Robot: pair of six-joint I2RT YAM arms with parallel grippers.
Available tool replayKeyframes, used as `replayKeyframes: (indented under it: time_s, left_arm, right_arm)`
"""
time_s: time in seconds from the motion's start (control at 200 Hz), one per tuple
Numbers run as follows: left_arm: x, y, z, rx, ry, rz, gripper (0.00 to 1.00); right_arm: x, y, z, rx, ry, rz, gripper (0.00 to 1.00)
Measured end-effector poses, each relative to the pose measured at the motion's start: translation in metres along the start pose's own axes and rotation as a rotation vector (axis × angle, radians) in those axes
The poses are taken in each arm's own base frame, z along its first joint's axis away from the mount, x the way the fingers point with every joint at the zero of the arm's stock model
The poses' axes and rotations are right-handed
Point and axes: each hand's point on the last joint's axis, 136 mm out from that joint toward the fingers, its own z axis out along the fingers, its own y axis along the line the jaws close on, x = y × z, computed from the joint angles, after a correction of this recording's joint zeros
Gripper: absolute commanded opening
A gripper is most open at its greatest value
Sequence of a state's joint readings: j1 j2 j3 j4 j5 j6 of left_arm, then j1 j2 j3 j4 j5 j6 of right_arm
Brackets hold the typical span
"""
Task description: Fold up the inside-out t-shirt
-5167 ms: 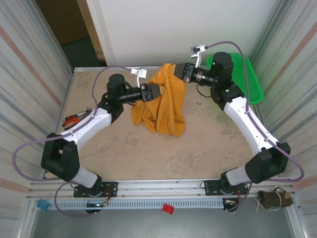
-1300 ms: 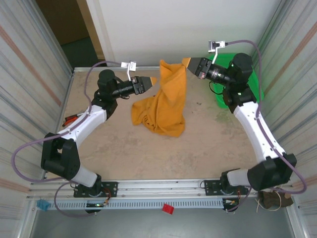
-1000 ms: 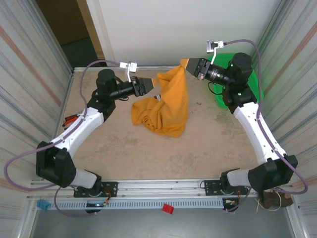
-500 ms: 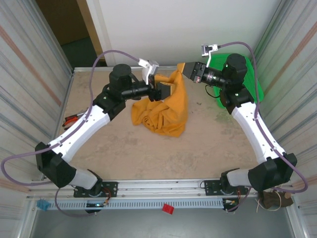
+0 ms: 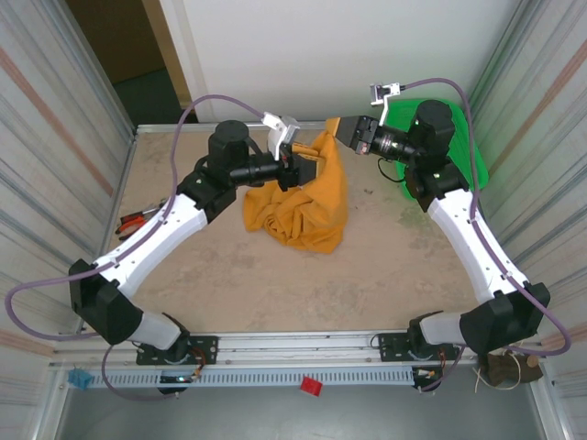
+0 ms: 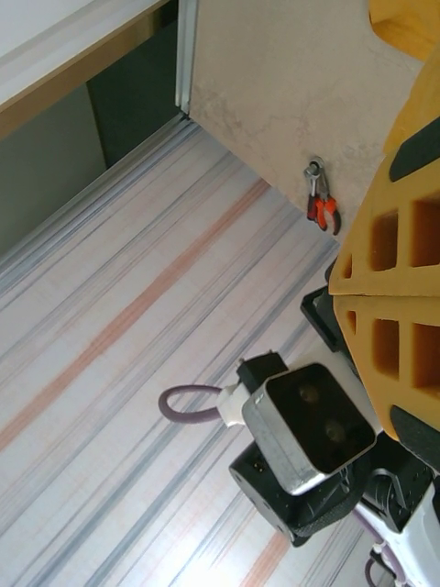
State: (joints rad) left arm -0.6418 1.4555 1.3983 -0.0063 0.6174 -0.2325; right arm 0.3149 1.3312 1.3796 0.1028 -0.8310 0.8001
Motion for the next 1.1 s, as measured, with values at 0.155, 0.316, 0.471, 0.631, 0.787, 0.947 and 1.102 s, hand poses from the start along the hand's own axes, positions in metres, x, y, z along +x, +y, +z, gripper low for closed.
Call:
replayKeyframes:
  time_s: [0.155,0.316,0.471,0.631,0.787,0.947,1.102]
  left_arm:
    - [0.013,0.004,0.009,0.022,0.035,-0.022,0.42]
    - [0.023,0.009,0.016,0.031,0.062,-0.038,0.00]
    - [0.020,0.011,0.013,0.025,0.053,-0.053,0.00]
    - [-0.008,0.002,-0.004,0.027,-0.025,-0.064,0.00]
    - [-0.049,-0.023,-0.023,0.059,-0.119,-0.025,0.00]
    - [-0.059,-0.027,-0.027,0.064,-0.145,-0.040,0.00]
    - [-0.074,-0.030,-0.030,0.067,-0.197,-0.057,0.00]
  right_arm:
    - [0.001,0.000,0.001,-0.001,0.001,0.000,0.00]
    - [0.001,-0.001,0.002,0.002,0.003,0.003,0.00]
    - [0.002,-0.010,0.001,0.043,-0.005,0.001,0.00]
    - [0.001,-0.028,0.002,0.120,-0.022,-0.008,0.00]
    - [0.005,-0.050,0.007,0.170,-0.016,0.016,0.00]
    - [0.003,-0.053,0.006,0.184,-0.021,0.003,0.74]
    - [0.001,-0.073,-0.022,0.254,-0.063,-0.007,0.84]
